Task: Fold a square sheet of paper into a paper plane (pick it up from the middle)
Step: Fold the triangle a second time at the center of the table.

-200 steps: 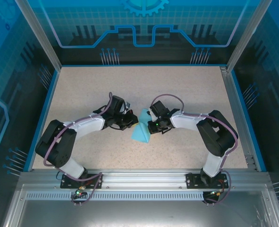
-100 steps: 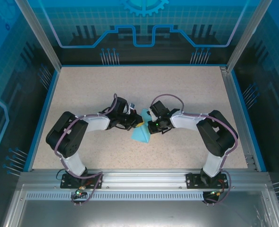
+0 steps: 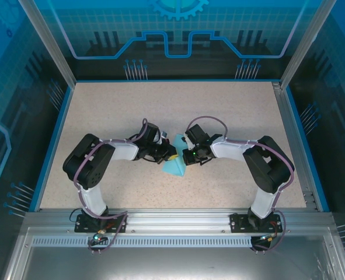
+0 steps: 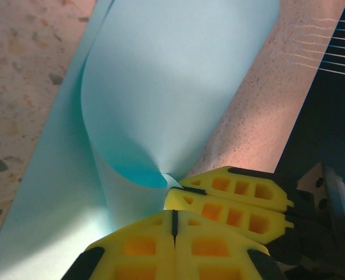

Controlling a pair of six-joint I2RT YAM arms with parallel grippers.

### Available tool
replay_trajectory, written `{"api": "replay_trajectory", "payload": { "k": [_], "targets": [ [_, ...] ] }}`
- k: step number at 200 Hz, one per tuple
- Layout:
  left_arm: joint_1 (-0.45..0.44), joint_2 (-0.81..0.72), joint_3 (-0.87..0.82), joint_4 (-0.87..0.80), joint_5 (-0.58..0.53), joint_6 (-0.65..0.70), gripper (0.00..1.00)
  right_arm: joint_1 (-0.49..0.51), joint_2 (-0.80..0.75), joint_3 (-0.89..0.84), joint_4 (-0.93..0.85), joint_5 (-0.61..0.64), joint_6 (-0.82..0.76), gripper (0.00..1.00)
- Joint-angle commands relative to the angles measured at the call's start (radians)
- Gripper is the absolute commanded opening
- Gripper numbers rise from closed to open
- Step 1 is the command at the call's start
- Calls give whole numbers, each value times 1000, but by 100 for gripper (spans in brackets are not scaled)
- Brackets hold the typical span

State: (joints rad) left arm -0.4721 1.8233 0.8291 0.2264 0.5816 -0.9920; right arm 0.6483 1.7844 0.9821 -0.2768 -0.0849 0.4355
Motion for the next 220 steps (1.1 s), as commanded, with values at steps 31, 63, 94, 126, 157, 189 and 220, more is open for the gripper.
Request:
{"api": "replay_trajectory", "payload": {
  "k": [31,63,94,126,157,189,220],
  "targets": [
    [-6,49,2,-46,-32,50,0,11,31,9,-26,7,-7,6],
    [-6,83,-12,-65,-52,66,0,11,30,19,-24,2,0,7],
    [-8,87,-37,-75,-66,78,0,11,16,26,-33,2,5,10],
    [-8,82,-44,-79,-66,88,0,-4,-55,25,-42,-3,40,23],
    [-8,79,-41,-84,-69,94,0,-43,-167,-20,-33,-11,84,38],
    [-7,79,-33,-85,-67,96,0,-54,-214,-58,30,-152,125,33],
    [-9,78,-29,-87,-62,98,0,2,-168,-67,137,-292,222,11]
  ]
}}
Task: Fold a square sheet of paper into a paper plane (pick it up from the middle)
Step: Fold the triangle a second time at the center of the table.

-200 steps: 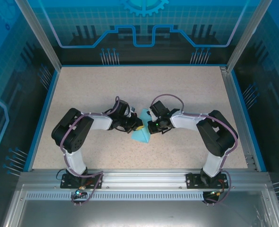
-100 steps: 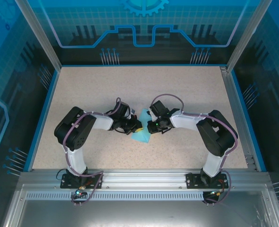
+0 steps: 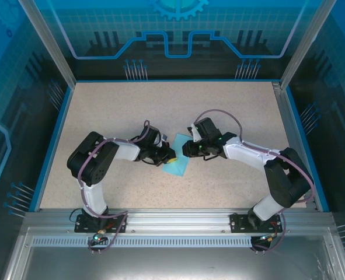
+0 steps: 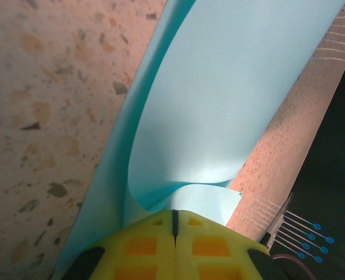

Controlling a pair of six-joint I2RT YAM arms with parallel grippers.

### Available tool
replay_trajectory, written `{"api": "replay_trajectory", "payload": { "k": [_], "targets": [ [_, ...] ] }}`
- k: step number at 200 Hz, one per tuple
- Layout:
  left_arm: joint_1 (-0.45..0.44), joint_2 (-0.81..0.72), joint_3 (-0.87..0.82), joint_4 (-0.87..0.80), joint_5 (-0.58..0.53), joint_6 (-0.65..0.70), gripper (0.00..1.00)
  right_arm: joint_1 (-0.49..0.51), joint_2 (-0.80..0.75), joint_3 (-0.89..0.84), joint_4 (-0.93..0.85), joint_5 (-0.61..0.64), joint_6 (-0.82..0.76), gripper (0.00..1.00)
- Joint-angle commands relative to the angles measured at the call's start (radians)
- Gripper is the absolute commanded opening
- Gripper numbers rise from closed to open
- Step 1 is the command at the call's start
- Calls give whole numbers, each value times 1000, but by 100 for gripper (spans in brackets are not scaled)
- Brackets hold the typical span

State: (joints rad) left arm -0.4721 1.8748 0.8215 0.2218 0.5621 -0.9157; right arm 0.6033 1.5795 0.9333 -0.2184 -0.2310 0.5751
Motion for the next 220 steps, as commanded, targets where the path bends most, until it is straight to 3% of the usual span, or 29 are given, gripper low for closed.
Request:
{"api": "replay_trajectory", "payload": {
  "k": [1,30,68,220],
  "targets": [
    [-9,26,-22,-83,-43,21,0,49,40,-17,80,-147,84,11],
    [-9,27,-16,-80,-41,21,0,106,122,9,74,-134,128,5],
    [-11,29,-15,-75,-39,18,0,122,172,3,113,-144,164,4],
    [-17,39,-17,-63,-32,13,0,86,230,-42,88,-112,141,5]
  ]
}}
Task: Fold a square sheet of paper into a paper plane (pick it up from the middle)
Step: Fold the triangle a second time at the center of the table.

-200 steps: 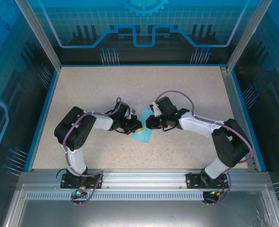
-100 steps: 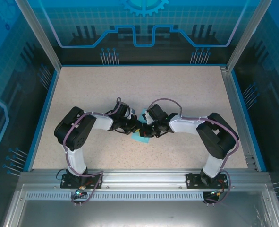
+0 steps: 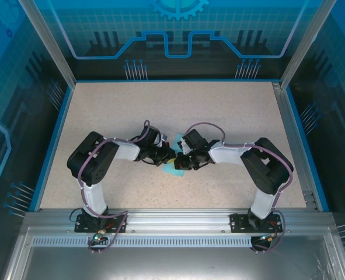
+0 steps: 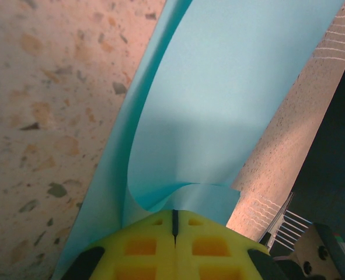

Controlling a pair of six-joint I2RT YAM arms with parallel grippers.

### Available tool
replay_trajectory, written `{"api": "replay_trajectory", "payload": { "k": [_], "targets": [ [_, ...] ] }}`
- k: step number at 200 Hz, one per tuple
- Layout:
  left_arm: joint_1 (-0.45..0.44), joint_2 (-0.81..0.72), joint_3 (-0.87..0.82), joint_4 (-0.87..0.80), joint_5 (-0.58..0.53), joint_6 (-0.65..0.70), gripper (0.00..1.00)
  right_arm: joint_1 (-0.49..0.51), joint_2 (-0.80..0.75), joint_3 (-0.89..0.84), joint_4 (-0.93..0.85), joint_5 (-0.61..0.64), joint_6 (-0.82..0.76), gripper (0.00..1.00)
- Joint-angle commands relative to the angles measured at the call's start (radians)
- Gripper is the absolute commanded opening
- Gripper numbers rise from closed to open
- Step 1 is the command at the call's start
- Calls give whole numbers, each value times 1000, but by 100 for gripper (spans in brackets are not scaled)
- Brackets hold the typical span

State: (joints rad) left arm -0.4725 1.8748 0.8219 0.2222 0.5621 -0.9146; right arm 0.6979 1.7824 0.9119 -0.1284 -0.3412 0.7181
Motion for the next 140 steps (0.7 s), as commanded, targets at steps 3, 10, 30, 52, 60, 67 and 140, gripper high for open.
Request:
{"api": "replay_trajectory", "payload": {
  "k": [3,10,30,52,60,67,140],
  "targets": [
    [-16,39,-17,-64,-31,12,0,-9,27,-22,-2,0,0,5],
    [-17,38,-18,-63,-33,13,0,-11,29,-26,0,2,1,5],
    [-17,38,-19,-63,-34,11,0,-12,33,-27,-2,8,0,5],
    [-16,38,-19,-64,-34,14,0,-18,16,-27,-2,1,-5,5],
    [-17,40,-18,-67,-33,16,0,-18,1,-27,-8,-1,-6,6],
    [-16,40,-19,-68,-34,16,0,-19,-13,-23,-13,-7,-7,6],
    [-16,37,-22,-63,-36,11,0,-18,-43,-68,0,-63,16,6]
  ]
}}
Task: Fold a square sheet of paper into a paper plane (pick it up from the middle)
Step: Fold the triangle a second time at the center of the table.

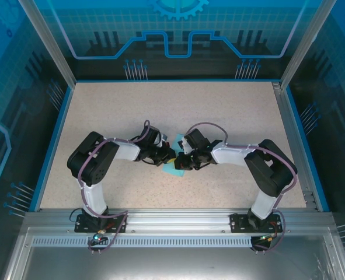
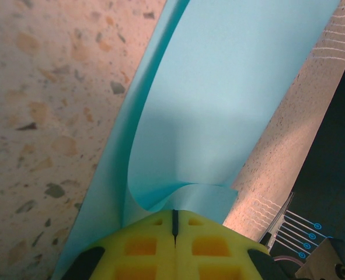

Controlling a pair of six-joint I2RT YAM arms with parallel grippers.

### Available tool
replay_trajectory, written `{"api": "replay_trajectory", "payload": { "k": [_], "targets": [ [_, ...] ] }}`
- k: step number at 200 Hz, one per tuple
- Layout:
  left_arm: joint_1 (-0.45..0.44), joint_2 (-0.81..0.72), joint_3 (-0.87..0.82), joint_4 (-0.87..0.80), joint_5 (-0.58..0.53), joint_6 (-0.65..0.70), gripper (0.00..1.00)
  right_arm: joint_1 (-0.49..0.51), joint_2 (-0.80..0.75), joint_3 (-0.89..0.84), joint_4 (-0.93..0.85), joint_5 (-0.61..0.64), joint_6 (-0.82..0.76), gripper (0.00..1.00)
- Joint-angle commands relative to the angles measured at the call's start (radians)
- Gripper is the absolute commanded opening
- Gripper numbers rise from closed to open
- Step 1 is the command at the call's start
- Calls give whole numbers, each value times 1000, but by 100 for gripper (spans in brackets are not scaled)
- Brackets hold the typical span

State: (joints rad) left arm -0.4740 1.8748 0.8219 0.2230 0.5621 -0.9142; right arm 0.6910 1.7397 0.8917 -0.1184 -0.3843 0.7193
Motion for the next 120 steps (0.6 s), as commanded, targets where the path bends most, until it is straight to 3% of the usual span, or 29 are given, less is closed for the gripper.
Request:
{"api": "replay_trajectory", "payload": {
  "k": [1,66,120],
  "targets": [
    [-15,37,-23,-63,-36,11,0,-11,1,-50,-9,-20,15,6],
    [-15,38,-19,-68,-33,15,0,-31,59,-122,37,-20,38,5],
    [-14,39,-19,-70,-33,14,0,-32,-31,-85,4,-57,20,6]
  ]
}}
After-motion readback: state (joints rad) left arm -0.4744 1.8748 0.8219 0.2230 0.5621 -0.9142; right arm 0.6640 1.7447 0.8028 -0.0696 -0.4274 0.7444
